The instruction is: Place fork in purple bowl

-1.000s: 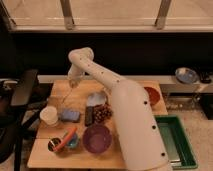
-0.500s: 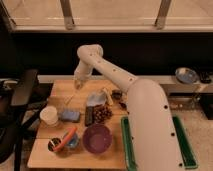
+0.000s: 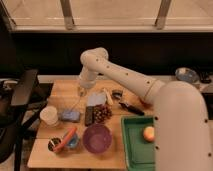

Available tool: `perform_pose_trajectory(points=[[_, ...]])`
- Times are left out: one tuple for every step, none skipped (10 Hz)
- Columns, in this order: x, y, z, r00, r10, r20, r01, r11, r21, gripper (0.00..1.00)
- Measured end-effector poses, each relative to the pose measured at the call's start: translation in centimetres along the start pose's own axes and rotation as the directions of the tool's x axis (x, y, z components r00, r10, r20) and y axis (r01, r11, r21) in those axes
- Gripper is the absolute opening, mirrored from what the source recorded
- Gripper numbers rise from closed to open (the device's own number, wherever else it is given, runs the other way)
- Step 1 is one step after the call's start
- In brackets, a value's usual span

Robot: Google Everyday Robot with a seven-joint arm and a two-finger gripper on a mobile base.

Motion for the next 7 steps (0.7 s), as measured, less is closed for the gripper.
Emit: perform_pose_trajectory(points=[[-1.2, 1.3, -0.5, 1.0, 0.024, 0.002, -0.024, 1.0, -0.009, 0.0], [-2.3, 2.3, -0.9, 0.999, 0.048, 0.008, -0.047, 0.999, -0.014, 0.0], [-3.1, 3.1, -1.2, 0.998, 0.067, 0.012, -0.067, 0.998, -0.02, 0.0], [-3.2, 3.2, -1.2, 0.998, 0.069, 0.013, -0.068, 0.997, -0.02, 0.0], [-3.2, 3.1, -1.2, 0.998, 0.067, 0.014, -0.067, 0.998, -0.02, 0.0], [-3.3, 3.0, -1.2, 0.998, 0.066, 0.014, -0.065, 0.998, -0.02, 0.0], [-3.2, 3.1, -1.2, 0.998, 0.066, 0.014, -0.066, 0.998, -0.02, 0.0]])
